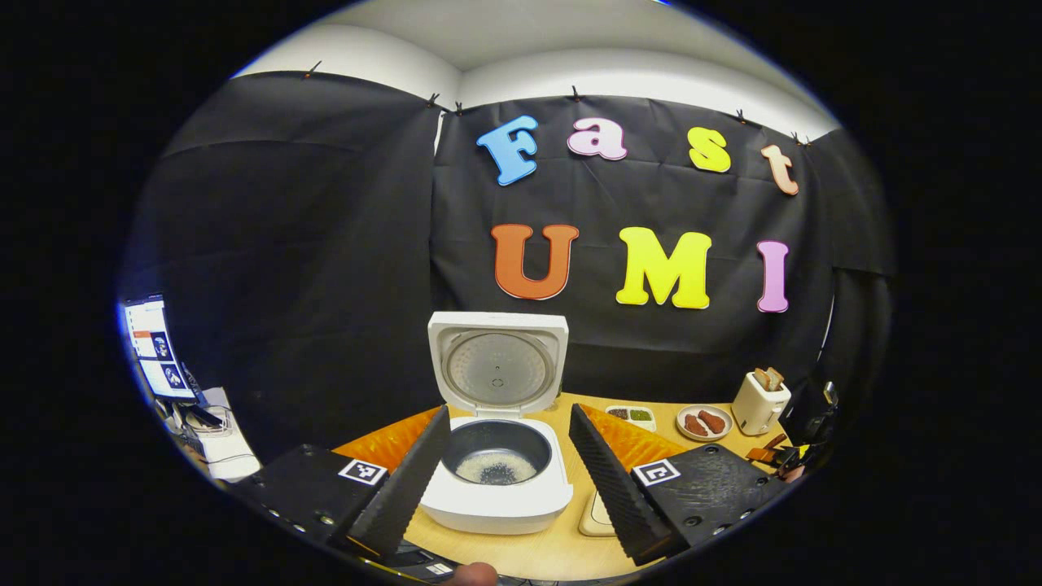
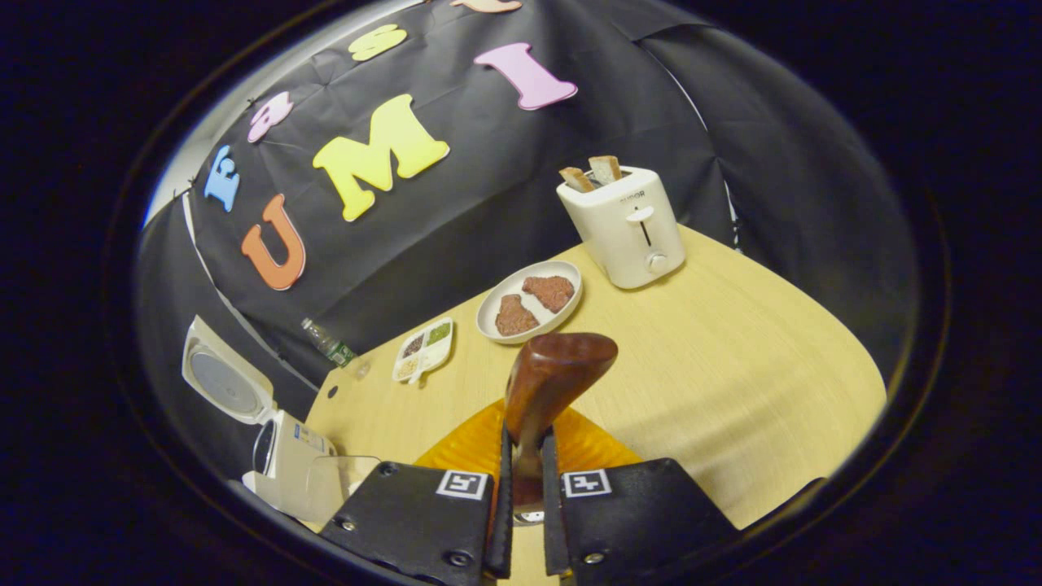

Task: Close the left gripper, press the button to open the rice cooker; take a wooden spoon from the chopstick holder with the right hand, scoop a spoonful of rice and pour it into the rice cooker, then put the wooden spoon back into the chopstick holder.

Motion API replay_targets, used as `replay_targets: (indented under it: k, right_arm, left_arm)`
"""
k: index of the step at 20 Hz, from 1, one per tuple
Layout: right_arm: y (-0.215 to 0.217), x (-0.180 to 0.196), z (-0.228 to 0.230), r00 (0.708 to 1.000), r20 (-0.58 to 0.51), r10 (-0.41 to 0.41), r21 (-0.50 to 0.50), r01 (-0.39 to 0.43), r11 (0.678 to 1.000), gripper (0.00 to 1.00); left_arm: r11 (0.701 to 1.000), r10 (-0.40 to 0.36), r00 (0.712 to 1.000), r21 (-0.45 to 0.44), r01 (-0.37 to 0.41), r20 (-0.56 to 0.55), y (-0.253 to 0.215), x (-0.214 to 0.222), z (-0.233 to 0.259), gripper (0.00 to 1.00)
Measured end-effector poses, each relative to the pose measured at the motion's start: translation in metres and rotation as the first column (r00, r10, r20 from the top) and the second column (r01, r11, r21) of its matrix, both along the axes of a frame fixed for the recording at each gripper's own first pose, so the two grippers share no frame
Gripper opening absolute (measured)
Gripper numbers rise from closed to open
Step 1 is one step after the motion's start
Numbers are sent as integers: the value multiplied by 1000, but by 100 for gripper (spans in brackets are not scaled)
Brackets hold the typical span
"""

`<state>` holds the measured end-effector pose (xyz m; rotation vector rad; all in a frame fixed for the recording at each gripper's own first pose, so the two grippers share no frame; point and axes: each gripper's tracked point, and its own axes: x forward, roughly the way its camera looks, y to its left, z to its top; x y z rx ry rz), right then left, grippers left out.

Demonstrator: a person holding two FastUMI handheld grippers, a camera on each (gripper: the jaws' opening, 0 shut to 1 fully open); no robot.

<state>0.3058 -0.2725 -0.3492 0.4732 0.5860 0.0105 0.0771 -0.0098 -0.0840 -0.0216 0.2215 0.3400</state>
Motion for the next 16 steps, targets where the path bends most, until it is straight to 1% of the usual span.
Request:
replay_targets:
  k: [2,4,7,10,13,16]
  right_arm:
    - [2,-4,9,1000,-2,1,-28,-1,1000,16]
    - [4,-8,26,1000,19,-1,-64,2,998,13]
    - [5,-13,62,997,70,-19,-96,26,995,11]
    - [13,-22,103,992,124,-19,-106,32,994,11]
    - [40,-37,139,986,164,17,-99,-1,995,11]
    - [86,-51,160,979,187,87,-105,-68,992,11]
  left_arm:
    - [1000,-7,1000,-1,7,-2,2,-5,-2,94]
    - [1000,-8,1000,-4,8,10,10,-8,1,95]
    - [999,-14,999,-29,15,32,17,-13,3,95]
    - [999,-30,998,-29,32,51,24,-13,8,95]
    - [998,-48,997,-43,50,55,28,-13,9,94]
    - [996,-76,995,-41,79,72,29,-16,12,95]
